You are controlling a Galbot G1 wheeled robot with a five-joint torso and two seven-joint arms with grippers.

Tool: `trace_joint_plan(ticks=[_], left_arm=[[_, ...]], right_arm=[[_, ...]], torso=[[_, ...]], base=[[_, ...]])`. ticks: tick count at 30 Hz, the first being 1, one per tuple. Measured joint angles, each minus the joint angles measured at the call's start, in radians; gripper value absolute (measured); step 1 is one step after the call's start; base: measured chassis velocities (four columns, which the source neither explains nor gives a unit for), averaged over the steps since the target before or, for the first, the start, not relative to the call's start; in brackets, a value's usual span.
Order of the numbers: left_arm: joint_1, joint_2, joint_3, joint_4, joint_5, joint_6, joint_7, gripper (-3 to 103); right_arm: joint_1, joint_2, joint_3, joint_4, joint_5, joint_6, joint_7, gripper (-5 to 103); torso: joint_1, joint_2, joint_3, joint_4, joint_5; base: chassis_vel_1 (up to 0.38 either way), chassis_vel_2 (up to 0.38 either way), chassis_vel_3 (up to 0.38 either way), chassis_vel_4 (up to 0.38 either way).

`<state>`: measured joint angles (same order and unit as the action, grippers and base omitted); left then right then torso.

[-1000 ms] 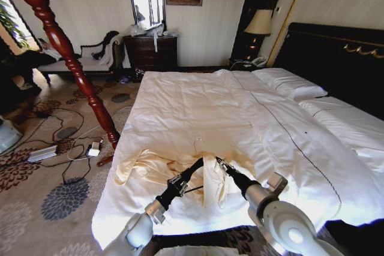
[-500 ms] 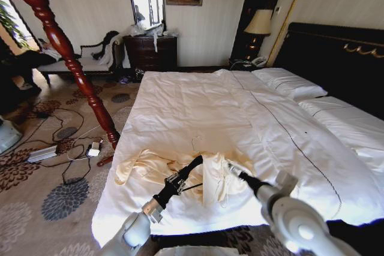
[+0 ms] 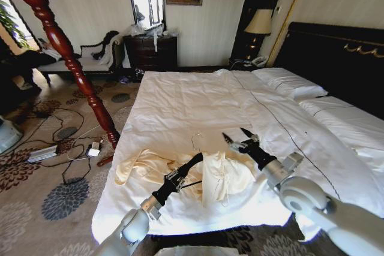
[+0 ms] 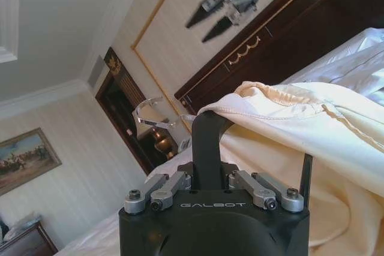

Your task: Pick up the clothes from the bed and hang them on the clothes hanger.

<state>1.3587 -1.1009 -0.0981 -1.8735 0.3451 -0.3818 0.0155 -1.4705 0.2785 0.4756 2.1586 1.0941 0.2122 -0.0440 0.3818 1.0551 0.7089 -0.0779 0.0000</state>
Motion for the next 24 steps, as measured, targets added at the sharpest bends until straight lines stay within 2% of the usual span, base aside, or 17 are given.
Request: trace_joint_plan(ticks=[4,5,9,10,13,14,15,17,19,20,21,22,24], left_arm=[[-0.025,-0.017,0.013,0.015,0.006,-0.008,0.002,20],[-0.025,-0.017,0.013,0.015,0.006,-0.008,0.002,20],[-0.032,-0.025,0.021,0.022,0.020,-0.017,0.005,20],[-0.032,-0.025,0.021,0.022,0.020,-0.017,0.005,20],[-0.035,-0.024,0.025,0.023,0.026,-0.022,0.006,20],[-0.037,-0.023,0.027,0.024,0.029,-0.024,0.006,20],[-0.037,-0.023,0.027,0.024,0.029,-0.024,0.006,20],[-0.042,-0.022,0.029,0.024,0.030,-0.025,0.006,20],[-0.053,-0.021,0.036,0.027,0.031,-0.025,0.007,20],[-0.056,-0.020,0.038,0.028,0.031,-0.026,0.007,20],[-0.056,-0.020,0.038,0.028,0.031,-0.026,0.007,20],[-0.061,-0.020,0.040,0.029,0.031,-0.027,0.007,20],[-0.069,-0.020,0.043,0.033,0.030,-0.028,0.007,20]], right_arm=[[0.002,-0.085,-0.013,-0.126,0.012,-0.008,-0.124,100],[0.002,-0.085,-0.013,-0.126,0.012,-0.008,-0.124,100],[0.002,-0.138,-0.020,-0.249,0.034,-0.022,-0.253,100],[0.002,-0.138,-0.020,-0.249,0.034,-0.022,-0.253,100],[-0.005,-0.156,-0.020,-0.320,0.022,-0.041,-0.382,100],[-0.005,-0.157,-0.019,-0.340,0.018,-0.062,-0.433,100],[-0.005,-0.157,-0.019,-0.340,0.018,-0.062,-0.433,100],[-0.001,-0.157,-0.013,-0.361,0.016,-0.124,-0.499,100],[0.018,-0.154,-0.007,-0.424,0.014,-0.192,-0.616,100],[0.023,-0.154,-0.005,-0.440,0.014,-0.203,-0.648,100],[0.023,-0.154,-0.005,-0.440,0.014,-0.203,-0.648,100],[0.029,-0.157,-0.002,-0.465,0.009,-0.218,-0.698,100],[0.032,-0.165,-0.001,-0.484,-0.007,-0.227,-0.742,100]], torso=[[0.000,0.000,0.000,-0.0001,0.0002],[0.000,0.000,0.000,-0.0001,0.0002],[0.000,0.000,0.000,0.0000,0.0002],[0.000,0.000,0.000,0.0000,0.0002],[0.000,0.000,0.000,0.0000,0.0001],[0.000,0.000,0.000,-0.0001,0.0002],[0.000,0.000,0.000,-0.0001,0.0002],[0.000,0.000,0.000,-0.0001,0.0002],[0.000,0.000,0.000,0.0001,0.0001],[0.000,0.000,0.000,0.0000,0.0001],[0.000,0.000,0.000,0.0000,0.0001],[0.000,0.000,0.000,-0.0001,0.0002],[0.000,0.000,0.000,-0.0001,0.0001]], base=[[0.000,0.000,0.000,0.000],[0.000,0.000,0.000,0.000],[0.000,0.000,0.000,0.000],[0.000,0.000,0.000,0.000],[0.000,0.000,0.000,0.000],[0.000,0.000,0.000,0.000],[0.000,0.000,0.000,0.000],[0.000,0.000,0.000,0.000],[0.000,0.000,0.000,0.000],[0.000,0.000,0.000,0.000],[0.000,0.000,0.000,0.000],[0.000,0.000,0.000,0.000],[0.000,0.000,0.000,0.000]])
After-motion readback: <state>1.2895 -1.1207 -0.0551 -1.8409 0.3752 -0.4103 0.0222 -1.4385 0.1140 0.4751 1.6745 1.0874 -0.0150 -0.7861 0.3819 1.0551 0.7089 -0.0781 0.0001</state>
